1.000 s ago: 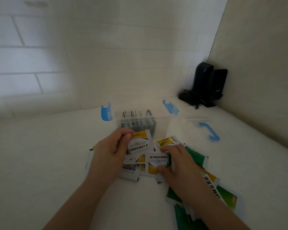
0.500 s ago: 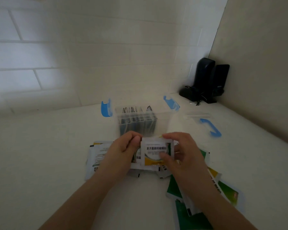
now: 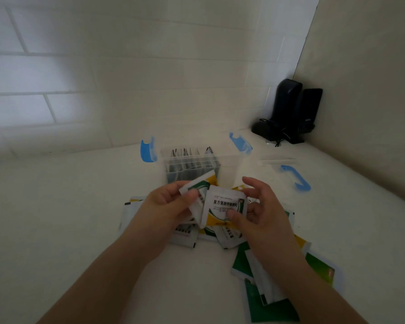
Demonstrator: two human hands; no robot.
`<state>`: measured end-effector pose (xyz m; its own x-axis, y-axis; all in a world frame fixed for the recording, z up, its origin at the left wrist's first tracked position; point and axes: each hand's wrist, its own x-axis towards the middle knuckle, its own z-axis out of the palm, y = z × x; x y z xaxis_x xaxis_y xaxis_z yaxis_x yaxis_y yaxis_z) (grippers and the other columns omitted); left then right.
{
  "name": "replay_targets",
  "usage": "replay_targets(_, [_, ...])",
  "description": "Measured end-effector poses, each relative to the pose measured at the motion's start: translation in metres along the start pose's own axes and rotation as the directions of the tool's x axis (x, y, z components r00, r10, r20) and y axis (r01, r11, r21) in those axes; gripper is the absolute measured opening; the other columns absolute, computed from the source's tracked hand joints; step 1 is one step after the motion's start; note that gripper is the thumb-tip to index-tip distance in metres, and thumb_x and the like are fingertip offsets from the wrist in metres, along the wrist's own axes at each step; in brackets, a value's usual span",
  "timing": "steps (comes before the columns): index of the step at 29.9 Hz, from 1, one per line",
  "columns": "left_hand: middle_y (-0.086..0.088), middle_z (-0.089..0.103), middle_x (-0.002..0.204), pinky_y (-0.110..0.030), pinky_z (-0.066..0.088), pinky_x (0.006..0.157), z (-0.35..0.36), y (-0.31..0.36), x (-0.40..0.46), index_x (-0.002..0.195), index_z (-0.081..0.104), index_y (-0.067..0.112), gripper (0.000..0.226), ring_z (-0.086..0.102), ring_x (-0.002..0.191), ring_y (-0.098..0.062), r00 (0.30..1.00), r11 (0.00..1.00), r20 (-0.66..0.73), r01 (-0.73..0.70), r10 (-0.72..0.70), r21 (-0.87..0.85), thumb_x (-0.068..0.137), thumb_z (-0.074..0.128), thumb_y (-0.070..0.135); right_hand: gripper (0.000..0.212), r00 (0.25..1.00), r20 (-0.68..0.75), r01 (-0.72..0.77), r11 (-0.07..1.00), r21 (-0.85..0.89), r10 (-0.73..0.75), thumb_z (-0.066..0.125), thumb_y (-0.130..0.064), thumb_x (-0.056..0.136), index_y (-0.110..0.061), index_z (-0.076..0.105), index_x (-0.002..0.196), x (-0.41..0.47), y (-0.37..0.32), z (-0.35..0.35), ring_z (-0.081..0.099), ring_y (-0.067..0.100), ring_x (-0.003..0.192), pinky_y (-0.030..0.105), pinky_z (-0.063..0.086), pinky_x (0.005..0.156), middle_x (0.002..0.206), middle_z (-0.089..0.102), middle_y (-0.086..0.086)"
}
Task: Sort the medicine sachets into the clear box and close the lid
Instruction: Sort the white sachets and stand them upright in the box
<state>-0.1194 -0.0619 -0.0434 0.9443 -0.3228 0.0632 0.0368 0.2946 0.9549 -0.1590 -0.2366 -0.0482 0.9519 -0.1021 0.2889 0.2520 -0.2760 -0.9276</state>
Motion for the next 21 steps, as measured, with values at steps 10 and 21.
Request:
replay_targets(10, [0.009,0.074,0.082,-0.033,0.058,0.067,0.007,-0.001,-0.005,0.087,0.066,0.039,0.042,0.071,0.073,-0.010,0.992,0.897,-0.081,-0.052,0.097,0.439,0.063,0.044,0.065,0.070,0.983,0.091,0.178,0.928,-0.326,-0.157,0.069,-0.020,0.076,-0.065,0.026,0.109,-0.004,0.002,0.009,0.048,-0.015,0.097,-0.002,0.043,0.074,0.099,0.046,-0.034])
replay_targets(21, [0.011,0.071,0.080,-0.020,0.053,0.061,0.003,-0.003,-0.006,0.085,0.066,0.035,0.016,0.064,0.067,-0.004,0.977,0.770,0.140,-0.214,0.162,0.601,0.077,0.068,0.022,0.053,0.990,0.100,0.128,0.912,-0.389,-0.096,0.069,-0.041,0.072,-0.058,0.031,0.105,-0.002,-0.001,0.002,0.051,-0.014,0.087,0.001,0.044,0.068,0.093,0.050,-0.028])
